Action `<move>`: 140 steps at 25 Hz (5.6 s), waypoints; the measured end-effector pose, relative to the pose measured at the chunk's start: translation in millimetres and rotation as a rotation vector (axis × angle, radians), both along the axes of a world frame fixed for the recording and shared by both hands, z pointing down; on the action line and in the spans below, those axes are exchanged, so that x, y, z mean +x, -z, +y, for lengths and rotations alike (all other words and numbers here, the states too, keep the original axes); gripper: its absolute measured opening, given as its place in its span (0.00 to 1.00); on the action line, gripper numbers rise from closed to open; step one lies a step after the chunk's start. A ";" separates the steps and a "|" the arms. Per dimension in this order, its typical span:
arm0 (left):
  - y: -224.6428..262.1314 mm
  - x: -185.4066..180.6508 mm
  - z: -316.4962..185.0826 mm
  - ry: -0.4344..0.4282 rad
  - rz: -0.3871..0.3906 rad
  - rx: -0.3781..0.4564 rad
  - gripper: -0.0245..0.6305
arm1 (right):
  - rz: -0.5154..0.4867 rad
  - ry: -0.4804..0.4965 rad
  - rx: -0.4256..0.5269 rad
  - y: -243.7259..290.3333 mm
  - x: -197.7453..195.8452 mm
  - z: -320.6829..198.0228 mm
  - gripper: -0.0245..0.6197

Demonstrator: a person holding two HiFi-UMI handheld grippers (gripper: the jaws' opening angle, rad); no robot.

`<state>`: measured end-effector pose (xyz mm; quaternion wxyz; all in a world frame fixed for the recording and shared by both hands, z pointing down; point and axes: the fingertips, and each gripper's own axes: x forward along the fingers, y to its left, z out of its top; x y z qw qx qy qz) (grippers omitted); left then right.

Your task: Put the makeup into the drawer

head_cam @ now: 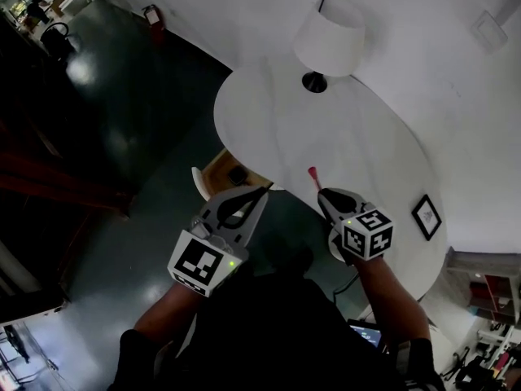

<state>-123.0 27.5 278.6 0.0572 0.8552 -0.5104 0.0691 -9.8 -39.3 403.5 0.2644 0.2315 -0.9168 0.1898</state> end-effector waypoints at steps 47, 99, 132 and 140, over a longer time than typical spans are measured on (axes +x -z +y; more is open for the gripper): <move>-147.8 -221.5 33.1 0.497 0.097 -0.168 0.05 | 0.258 0.440 -0.184 -238.8 -257.1 35.4 0.11; -210.7 -237.8 48.1 0.518 0.153 -0.293 0.05 | 0.588 0.425 -0.302 -384.5 -273.2 20.7 0.11; -101.8 -208.4 73.4 0.369 0.043 -0.194 0.05 | 0.205 0.341 -0.145 -163.9 -250.1 65.6 0.11; -72.8 -191.4 77.1 0.233 0.031 -0.138 0.05 | 0.070 0.240 -0.094 -83.1 -230.2 82.8 0.10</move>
